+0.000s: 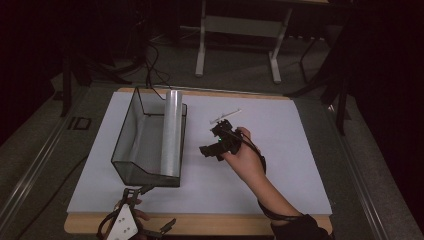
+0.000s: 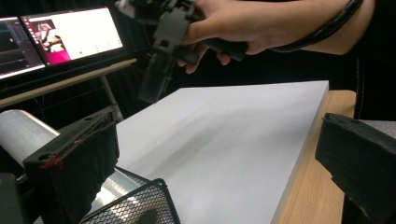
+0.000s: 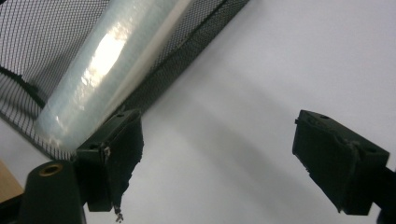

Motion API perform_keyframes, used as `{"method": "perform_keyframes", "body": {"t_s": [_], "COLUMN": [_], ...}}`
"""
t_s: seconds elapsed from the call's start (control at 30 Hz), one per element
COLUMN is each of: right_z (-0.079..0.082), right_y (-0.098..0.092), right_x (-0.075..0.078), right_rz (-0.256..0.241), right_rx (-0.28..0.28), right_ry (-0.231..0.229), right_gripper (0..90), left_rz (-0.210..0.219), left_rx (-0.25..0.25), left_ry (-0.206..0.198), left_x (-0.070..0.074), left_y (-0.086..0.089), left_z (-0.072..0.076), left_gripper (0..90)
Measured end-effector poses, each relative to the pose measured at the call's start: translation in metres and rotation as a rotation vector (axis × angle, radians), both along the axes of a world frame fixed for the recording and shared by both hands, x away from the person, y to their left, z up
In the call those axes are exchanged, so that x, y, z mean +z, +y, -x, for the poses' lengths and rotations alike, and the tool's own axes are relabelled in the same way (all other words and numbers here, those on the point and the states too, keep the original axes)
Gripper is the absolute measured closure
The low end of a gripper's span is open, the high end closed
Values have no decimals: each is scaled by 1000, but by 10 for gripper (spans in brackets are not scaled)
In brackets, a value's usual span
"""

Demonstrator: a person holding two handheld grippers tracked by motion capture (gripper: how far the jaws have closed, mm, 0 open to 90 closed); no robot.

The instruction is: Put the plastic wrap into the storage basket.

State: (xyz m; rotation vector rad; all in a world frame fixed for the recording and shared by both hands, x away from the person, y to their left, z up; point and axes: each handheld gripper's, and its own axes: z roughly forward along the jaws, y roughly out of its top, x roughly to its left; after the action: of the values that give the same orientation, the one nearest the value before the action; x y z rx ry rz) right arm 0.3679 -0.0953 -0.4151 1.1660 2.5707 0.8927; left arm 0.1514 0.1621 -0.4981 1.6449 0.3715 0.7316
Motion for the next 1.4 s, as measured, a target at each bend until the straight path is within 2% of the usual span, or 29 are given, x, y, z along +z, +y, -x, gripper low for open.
{"method": "perform_keyframes", "body": {"t_s": [0.2, 0.33, 0.4, 0.5, 0.53, 0.63, 0.7, 0.87, 0.93, 1.17, 1.4], "right_z": [19, 29, 33, 37, 39, 46, 50, 58, 65, 76, 88], "right_y": [-25, -40, -47, -53, -56, -66, -73, -84, -93, -113, -129], "right_x": [1, -1, -3, -4, -5, -10, -12, -15, -18, -28, -32], "right_rz": [-15, -33, -56, -52, -64, -77, -77, -81, -98, -120, -143], "right_rx": [-3, 4, 12, 11, 16, 7, 3, 2, 0, -2, -15], "right_ry": [-92, -136, -142, -152, -149, -172, -203, -232, -243, -248, -277], "right_gripper": [160, 155, 154, 154, 152, 152, 151, 146, 146, 138, 133], "left_rz": [2, 1, 0, -1, 1, -2, -2, -4, -5, -5, -6], "left_rx": [-2, -1, -1, 1, -1, 0, 1, -2, -2, -5, -4], "left_ry": [2, 1, 3, 2, 2, -2, -2, 0, -1, 1, 0], "left_x": [0, 0, -1, -1, -1, 0, 0, -1, -1, -1, -1], "left_y": [-1, -2, -2, -2, -2, -2, -2, -2, -3, -3, -3], "left_z": [0, 0, 0, 0, 0, 0, 0, 0, 0, -1, 0], "left_gripper": [0, 0, 0, 0, 0, 0, 0, 0, 0, 0, 0]}}
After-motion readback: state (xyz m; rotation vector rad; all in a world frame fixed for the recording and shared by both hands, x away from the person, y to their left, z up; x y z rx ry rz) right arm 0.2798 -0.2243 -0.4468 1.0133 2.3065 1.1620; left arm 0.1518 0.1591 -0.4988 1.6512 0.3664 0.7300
